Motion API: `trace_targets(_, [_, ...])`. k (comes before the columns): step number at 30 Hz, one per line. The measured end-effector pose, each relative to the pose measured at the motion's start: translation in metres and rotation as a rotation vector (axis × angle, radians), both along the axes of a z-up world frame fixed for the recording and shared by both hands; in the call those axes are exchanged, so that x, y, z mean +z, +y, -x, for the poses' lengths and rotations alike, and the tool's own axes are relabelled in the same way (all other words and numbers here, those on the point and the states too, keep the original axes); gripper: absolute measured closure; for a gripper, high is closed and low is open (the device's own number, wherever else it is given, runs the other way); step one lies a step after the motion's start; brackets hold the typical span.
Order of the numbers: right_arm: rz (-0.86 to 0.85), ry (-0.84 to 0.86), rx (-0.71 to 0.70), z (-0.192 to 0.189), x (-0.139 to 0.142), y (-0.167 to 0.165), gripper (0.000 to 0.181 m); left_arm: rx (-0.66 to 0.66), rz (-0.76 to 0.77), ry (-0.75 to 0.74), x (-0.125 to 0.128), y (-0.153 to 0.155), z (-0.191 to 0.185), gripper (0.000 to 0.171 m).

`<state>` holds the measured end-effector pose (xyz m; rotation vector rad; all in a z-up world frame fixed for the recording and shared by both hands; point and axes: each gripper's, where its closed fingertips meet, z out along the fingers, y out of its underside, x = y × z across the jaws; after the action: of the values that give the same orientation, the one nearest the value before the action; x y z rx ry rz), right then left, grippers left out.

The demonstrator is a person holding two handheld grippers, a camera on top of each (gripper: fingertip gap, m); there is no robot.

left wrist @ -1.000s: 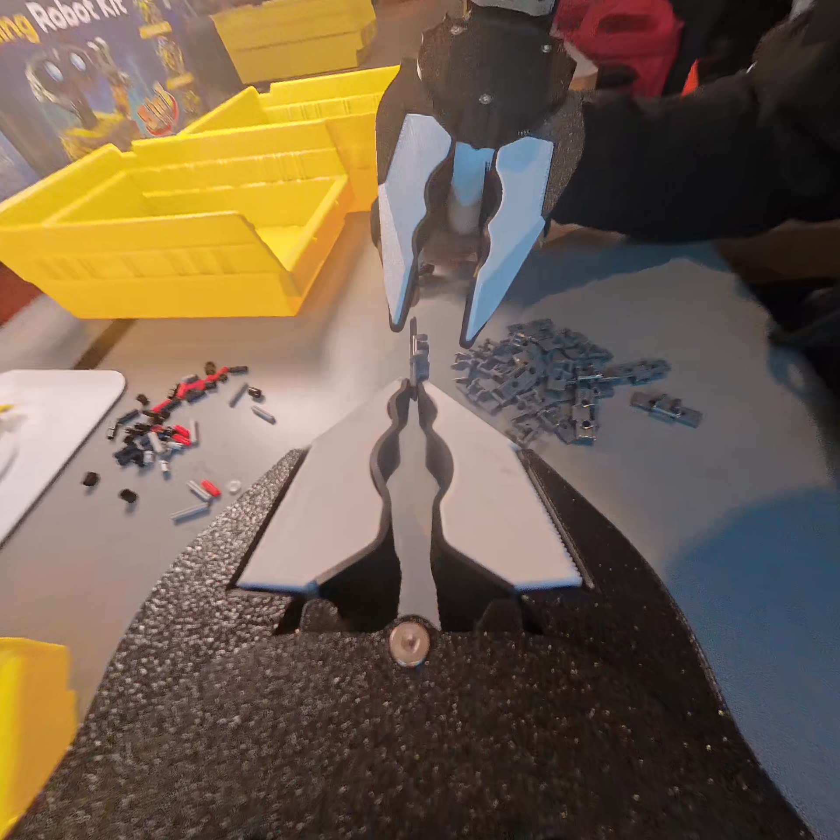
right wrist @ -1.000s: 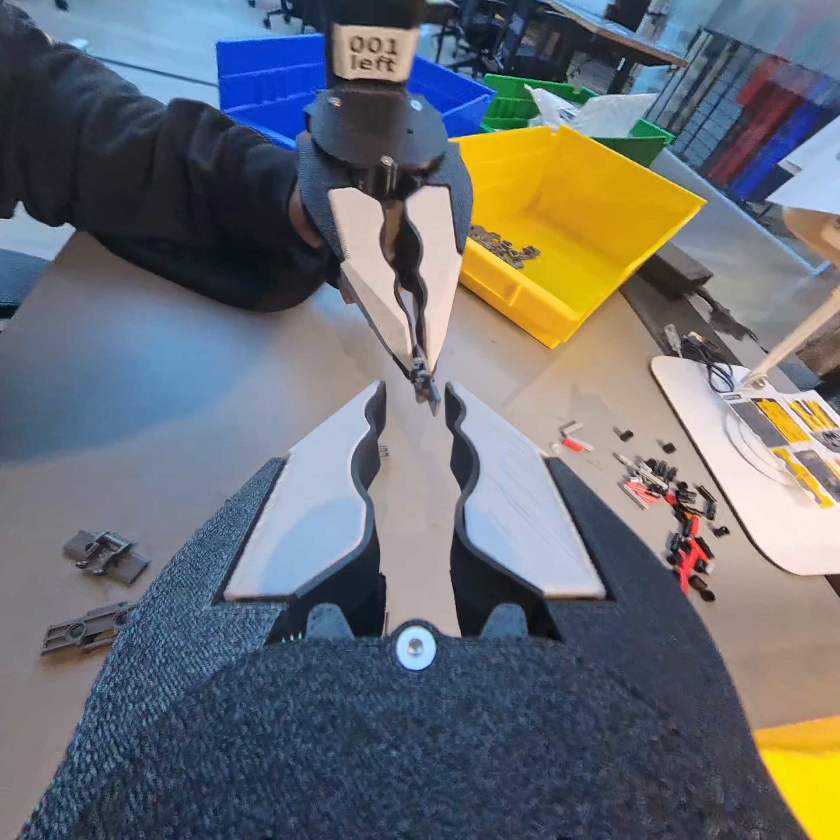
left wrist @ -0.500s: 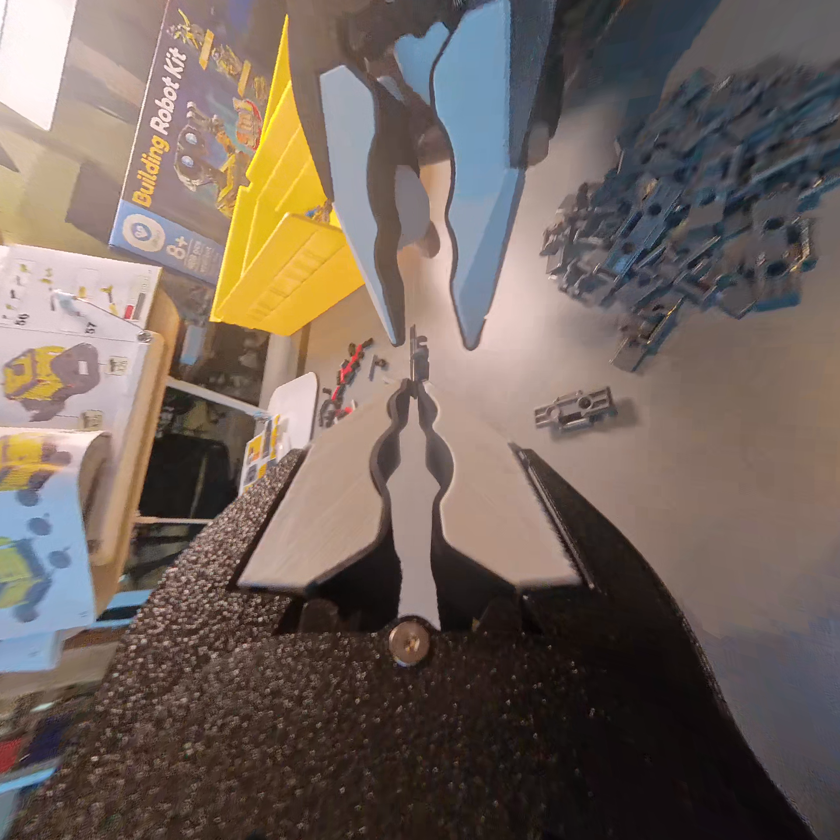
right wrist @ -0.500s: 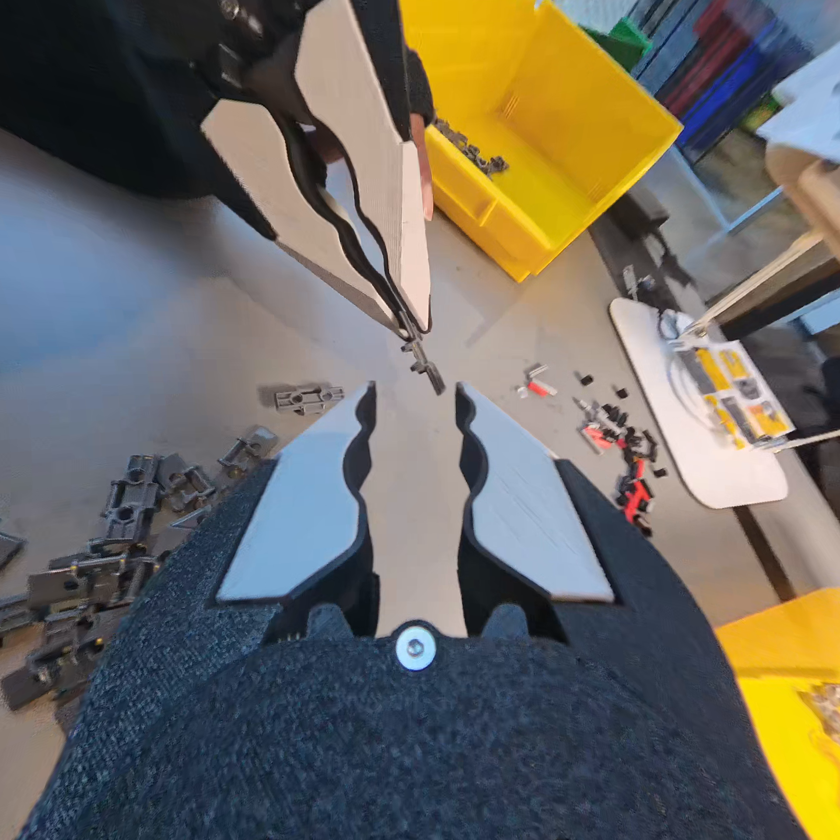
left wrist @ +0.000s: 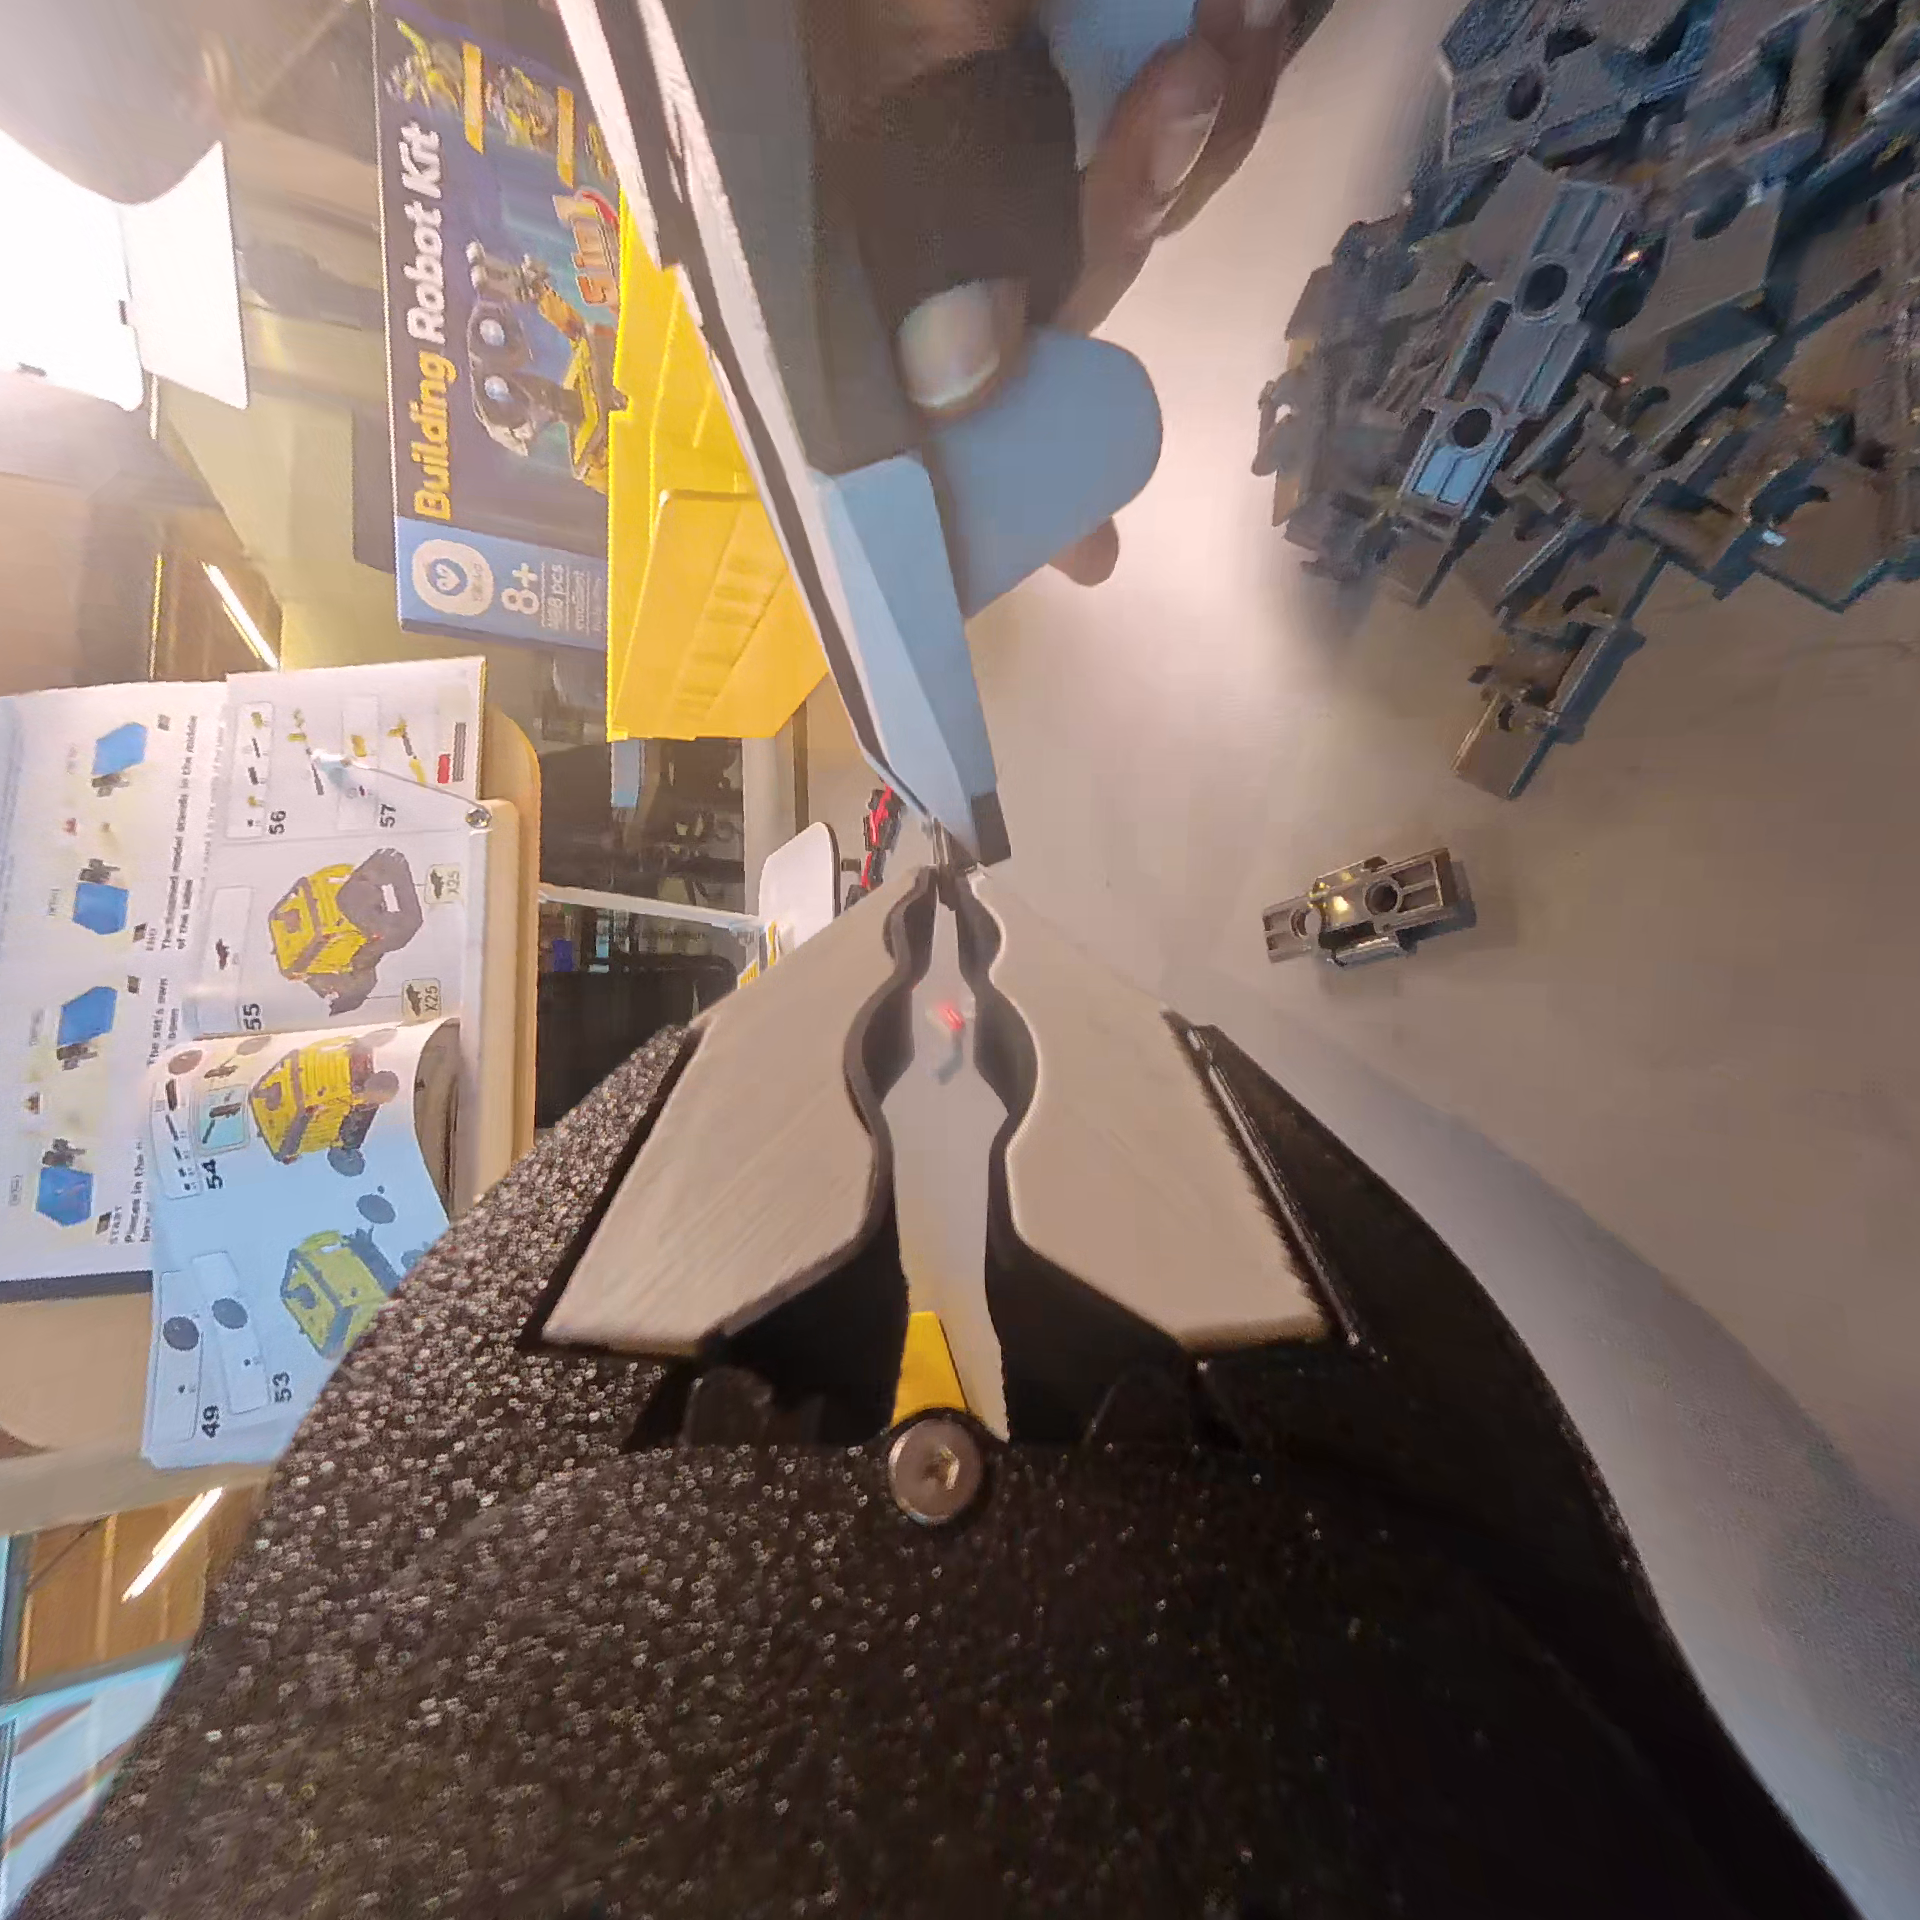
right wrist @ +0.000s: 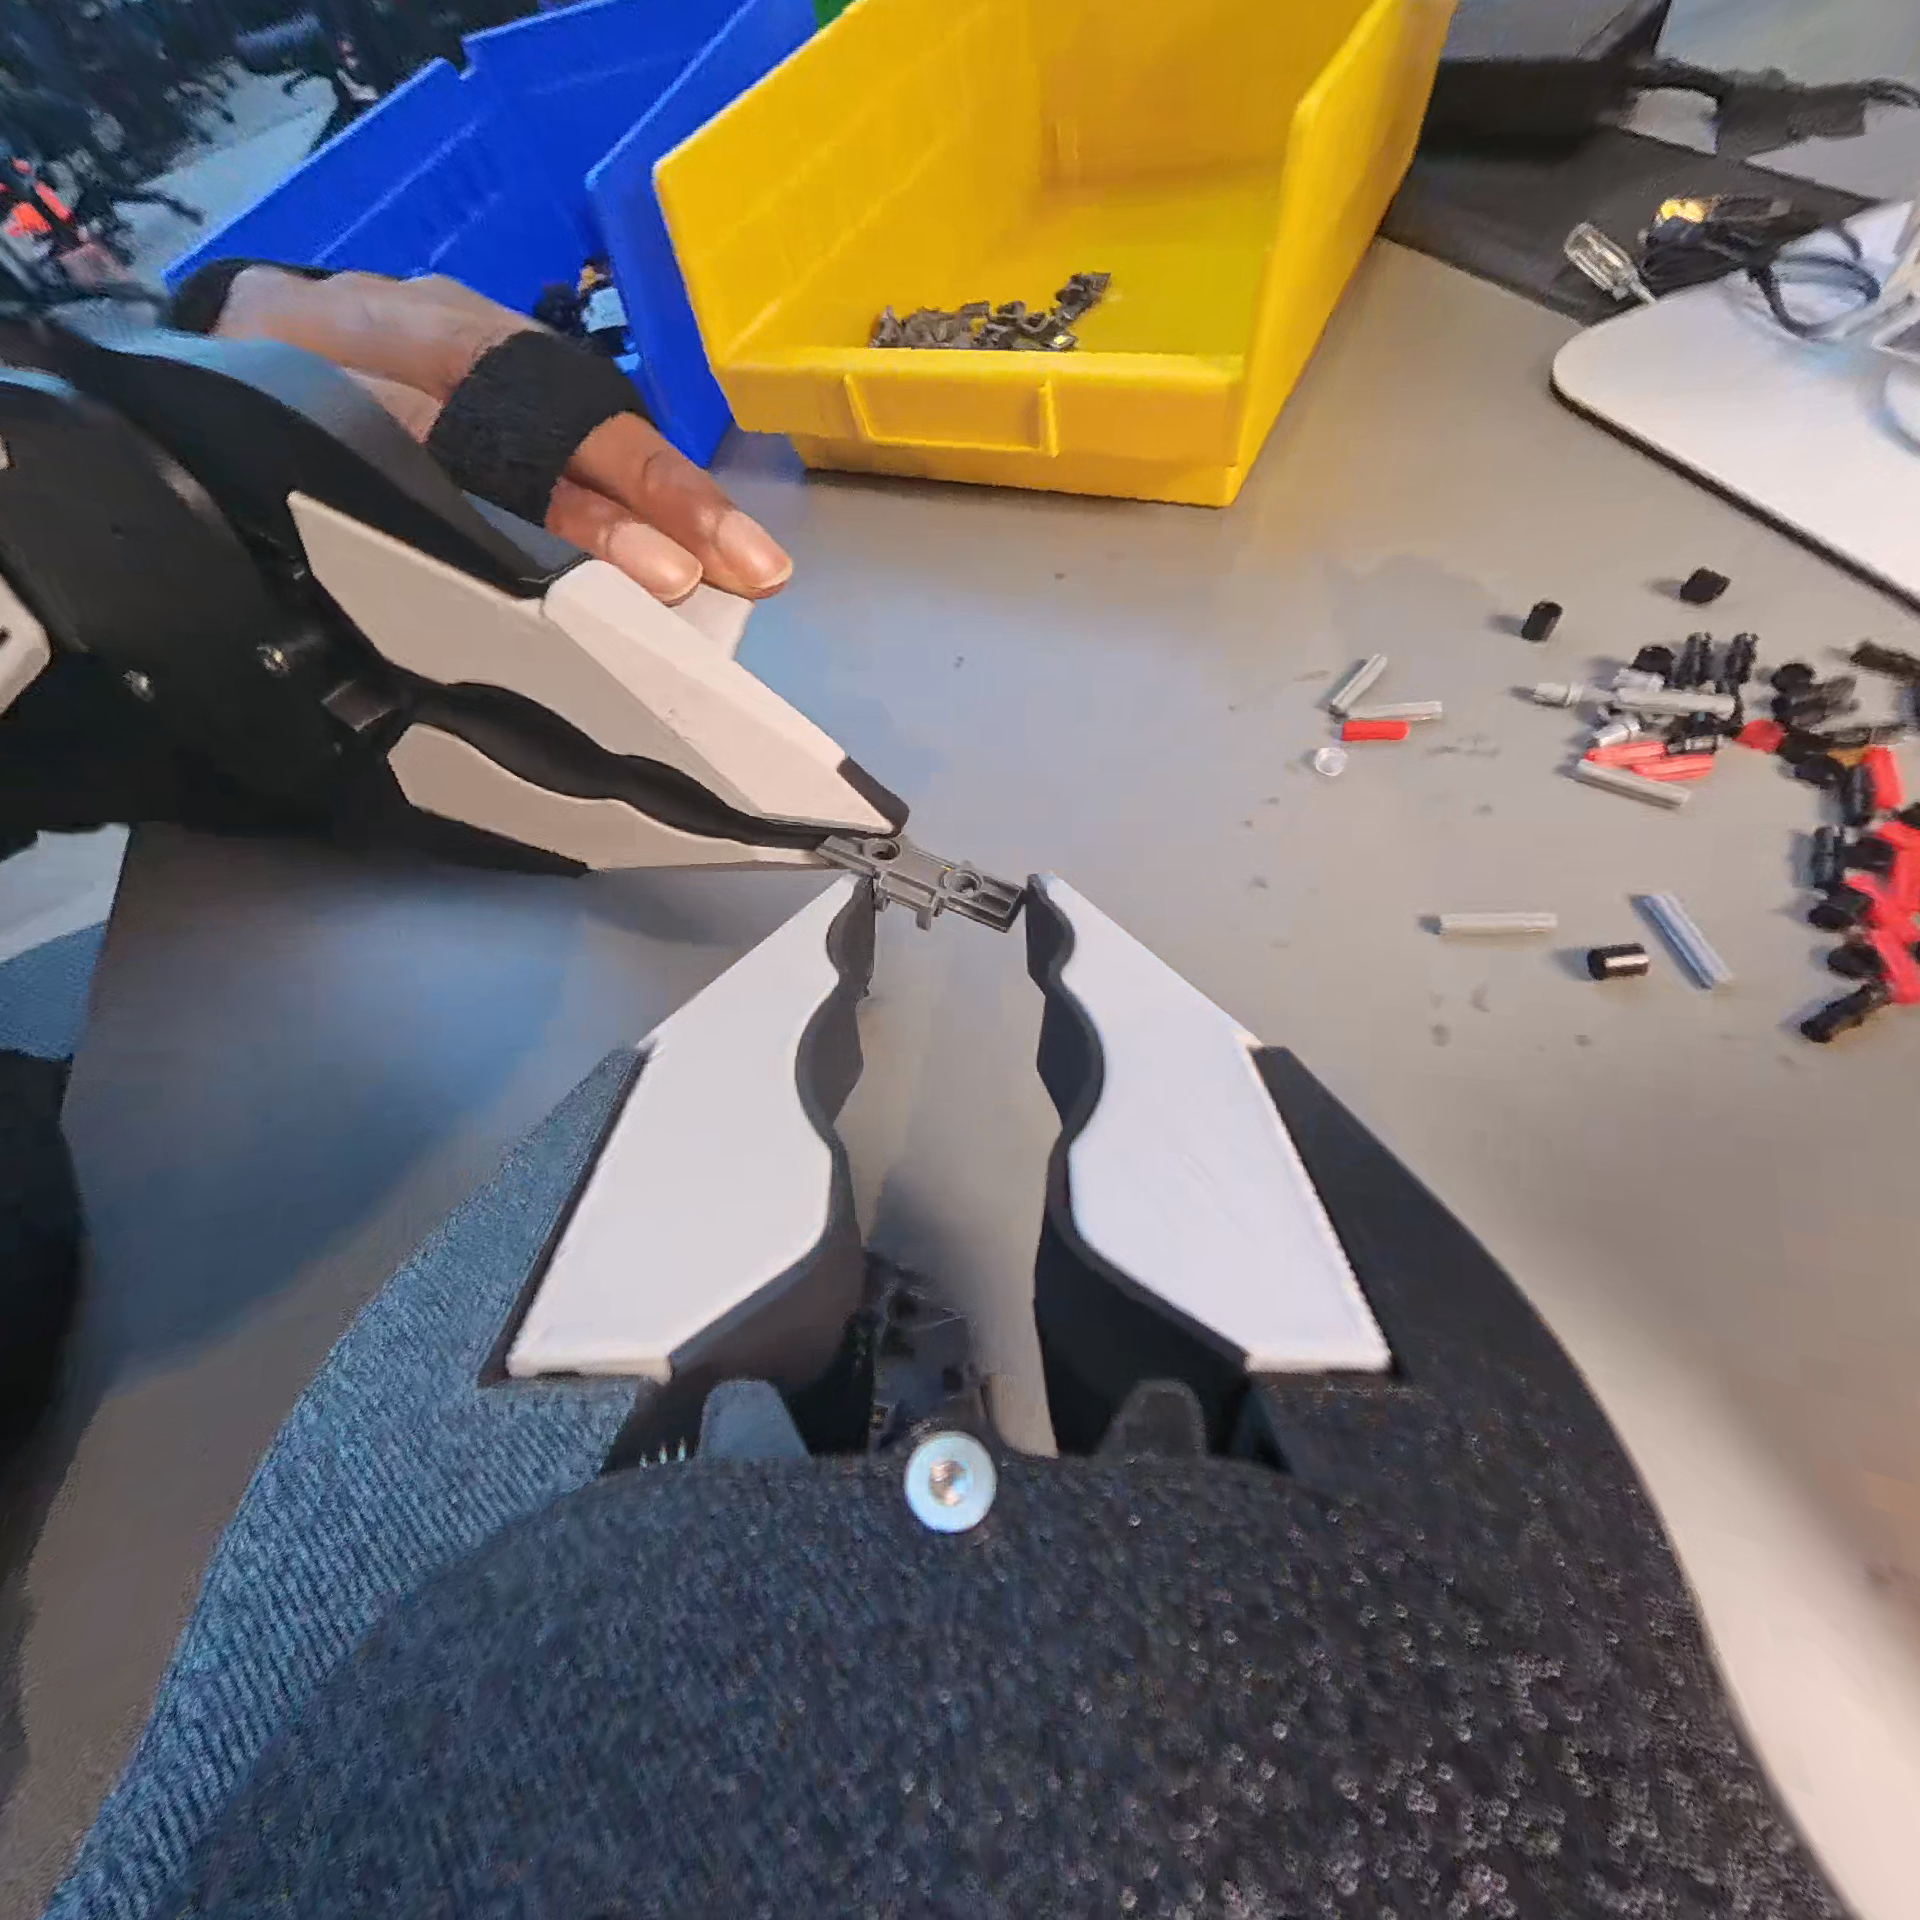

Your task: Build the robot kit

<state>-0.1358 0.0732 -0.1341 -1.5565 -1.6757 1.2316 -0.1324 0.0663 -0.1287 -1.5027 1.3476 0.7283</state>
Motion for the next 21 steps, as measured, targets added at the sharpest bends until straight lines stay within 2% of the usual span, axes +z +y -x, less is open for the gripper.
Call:
trace_targets(2, [-0.089,0.046,0.059,-0.001,0.001,-0.002,0.152,-0.041,0.019,-0.051,-0.001,-0.003,-0.003,0.169])
trace_targets(5, [-0.201,0.126,0.132,-0.003,0.008,-0.007,0.152,-0.105,0.146,-0.307,0.001,-0.011,-0.008,0.165])
trace_targets(8, [-0.316,0.204,0.165,-0.007,0.015,-0.005,0.152,-0.166,0.368,-0.731,0.012,-0.019,-0.010,0.162])
trace_targets(11, [-0.399,0.279,0.200,-0.012,0.025,-0.007,0.152,-0.193,0.507,-1.165,0.043,-0.019,-0.004,0.165])
trace_targets(14, [-0.423,0.356,0.246,-0.016,0.036,-0.019,0.152,-0.212,0.688,-1.510,0.055,-0.017,0.001,0.162])
trace_targets(17, [-0.456,0.408,0.269,-0.016,0.042,-0.028,0.152,-0.210,0.906,-1.701,0.048,-0.019,-0.004,0.154])
trace_targets(21, [-0.487,0.450,0.281,-0.016,0.047,-0.035,0.152,-0.258,1.087,-1.810,0.047,-0.026,-0.019,0.151])
